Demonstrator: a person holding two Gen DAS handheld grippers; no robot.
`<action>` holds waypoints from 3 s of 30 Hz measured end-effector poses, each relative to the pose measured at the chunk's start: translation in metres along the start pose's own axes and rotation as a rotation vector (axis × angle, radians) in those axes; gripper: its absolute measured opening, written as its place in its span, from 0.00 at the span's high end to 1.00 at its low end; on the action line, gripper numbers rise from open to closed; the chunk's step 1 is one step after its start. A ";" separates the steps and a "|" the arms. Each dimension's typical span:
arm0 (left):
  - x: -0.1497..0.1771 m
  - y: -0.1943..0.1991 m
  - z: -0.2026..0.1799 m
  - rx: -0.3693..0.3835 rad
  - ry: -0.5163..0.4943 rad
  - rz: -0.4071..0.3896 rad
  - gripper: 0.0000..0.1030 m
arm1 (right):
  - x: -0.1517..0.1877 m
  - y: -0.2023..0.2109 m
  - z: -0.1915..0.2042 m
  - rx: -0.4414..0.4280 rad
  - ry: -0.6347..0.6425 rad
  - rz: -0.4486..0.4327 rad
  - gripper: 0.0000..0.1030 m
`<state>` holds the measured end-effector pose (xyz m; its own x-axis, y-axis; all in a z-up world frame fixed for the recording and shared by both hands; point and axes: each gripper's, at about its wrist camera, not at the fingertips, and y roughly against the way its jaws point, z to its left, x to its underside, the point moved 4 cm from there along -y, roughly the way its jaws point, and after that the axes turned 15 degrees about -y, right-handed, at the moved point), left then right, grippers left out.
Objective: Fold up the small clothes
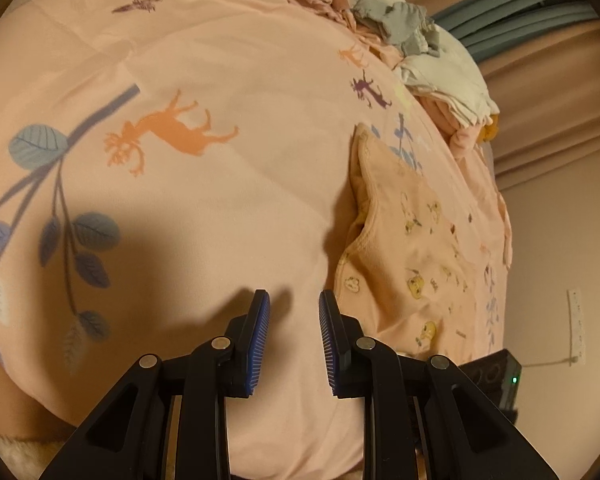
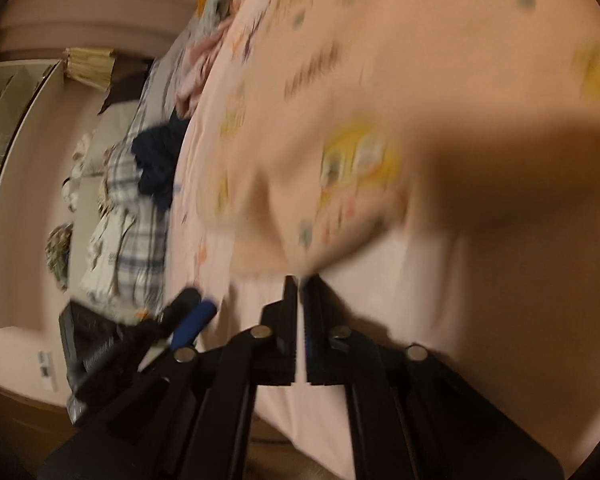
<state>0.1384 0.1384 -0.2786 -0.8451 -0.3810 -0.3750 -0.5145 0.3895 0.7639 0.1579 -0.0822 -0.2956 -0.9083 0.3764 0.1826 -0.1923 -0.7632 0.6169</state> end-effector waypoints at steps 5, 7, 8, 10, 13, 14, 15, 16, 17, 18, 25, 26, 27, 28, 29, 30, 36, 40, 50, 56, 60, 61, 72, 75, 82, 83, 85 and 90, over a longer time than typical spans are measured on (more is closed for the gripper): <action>0.003 0.002 -0.005 0.008 -0.034 0.016 0.79 | 0.012 0.002 0.024 0.110 0.115 -0.078 0.93; 0.002 0.007 -0.007 -0.004 -0.048 -0.005 0.79 | 0.005 0.005 0.028 0.052 0.087 -0.070 0.89; 0.002 0.008 -0.007 -0.007 -0.053 -0.012 0.79 | -0.002 0.005 0.026 0.027 0.039 -0.062 0.75; 0.002 0.011 -0.007 -0.006 -0.059 -0.023 0.79 | -0.013 -0.004 0.018 -0.016 -0.052 -0.050 0.70; 0.002 0.009 -0.005 0.000 -0.052 -0.013 0.79 | -0.021 -0.015 0.014 -0.036 -0.132 -0.053 0.86; 0.003 0.007 -0.003 -0.008 -0.045 -0.001 0.79 | -0.024 -0.018 0.016 -0.031 -0.128 -0.066 0.94; 0.004 0.006 -0.002 -0.010 -0.040 0.007 0.79 | -0.024 -0.021 0.020 -0.030 -0.105 -0.071 0.95; 0.004 0.005 0.001 -0.011 -0.033 0.018 0.79 | -0.020 -0.022 0.026 -0.029 -0.072 -0.064 0.95; 0.005 0.005 0.002 -0.010 -0.031 0.022 0.79 | -0.016 -0.022 0.031 -0.035 -0.042 -0.051 0.95; 0.004 0.005 0.003 -0.011 -0.029 0.023 0.79 | -0.010 -0.020 0.033 -0.047 -0.012 -0.034 0.96; 0.006 0.005 0.005 -0.014 -0.020 0.029 0.79 | 0.023 -0.052 0.033 0.038 0.072 0.050 1.00; 0.007 0.005 0.004 -0.016 -0.027 0.035 0.79 | 0.024 -0.050 0.036 0.041 0.080 0.052 0.96; 0.007 0.005 0.003 -0.023 -0.032 0.037 0.79 | 0.024 -0.045 0.037 0.039 0.085 0.056 0.94; 0.007 0.006 0.002 -0.029 -0.039 0.037 0.79 | 0.021 -0.037 0.038 0.040 0.087 0.045 0.94; 0.008 0.007 0.000 -0.033 -0.053 0.034 0.79 | 0.019 -0.030 0.041 0.034 0.091 0.029 0.94; 0.008 0.008 -0.001 -0.031 -0.061 0.030 0.79 | 0.016 -0.019 0.047 0.009 0.109 -0.003 0.94; 0.011 0.007 0.002 -0.004 -0.013 0.040 0.70 | -0.014 -0.006 0.091 0.090 0.245 -0.199 0.93; 0.013 0.005 0.001 -0.004 -0.019 0.055 0.70 | -0.043 -0.040 0.051 0.195 0.131 -0.128 1.00; 0.013 -0.027 -0.022 0.170 0.036 0.075 0.53 | -0.029 0.052 0.066 0.091 0.132 -0.284 0.76; 0.002 -0.048 -0.026 0.259 0.120 -0.001 0.53 | -0.021 0.105 0.039 0.134 0.127 -0.385 0.71; -0.001 -0.053 -0.021 0.293 0.184 -0.053 0.51 | -0.026 0.119 0.024 0.203 0.130 -0.435 0.70; -0.001 -0.053 -0.020 0.294 0.193 -0.064 0.50 | -0.029 0.119 0.022 0.213 0.126 -0.437 0.70; -0.026 -0.075 -0.067 -0.083 -0.137 -0.099 0.89 | -0.064 0.127 -0.003 0.271 0.086 -0.421 0.70; -0.029 -0.075 -0.085 -0.168 -0.245 -0.127 0.90 | -0.077 0.131 -0.011 0.271 0.042 -0.428 0.70; -0.048 -0.081 -0.134 -0.159 -0.401 -0.205 0.91 | -0.099 0.120 -0.038 0.229 -0.016 -0.366 0.90; -0.049 -0.085 -0.148 -0.140 -0.455 -0.201 0.91 | -0.098 0.125 -0.041 0.186 -0.028 -0.354 0.87; -0.047 -0.098 -0.179 -0.114 -0.543 -0.184 0.91 | -0.098 0.139 -0.051 0.120 -0.085 -0.344 0.87; 0.005 -0.134 -0.254 0.066 -0.705 -0.085 0.91 | -0.093 0.215 -0.065 0.135 -0.106 -0.536 0.83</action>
<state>0.2396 -0.1288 -0.2492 -0.6825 0.2118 -0.6995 -0.5719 0.4413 0.6915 0.1768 -0.3158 -0.2297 -0.6530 0.7492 -0.1111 -0.5608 -0.3797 0.7357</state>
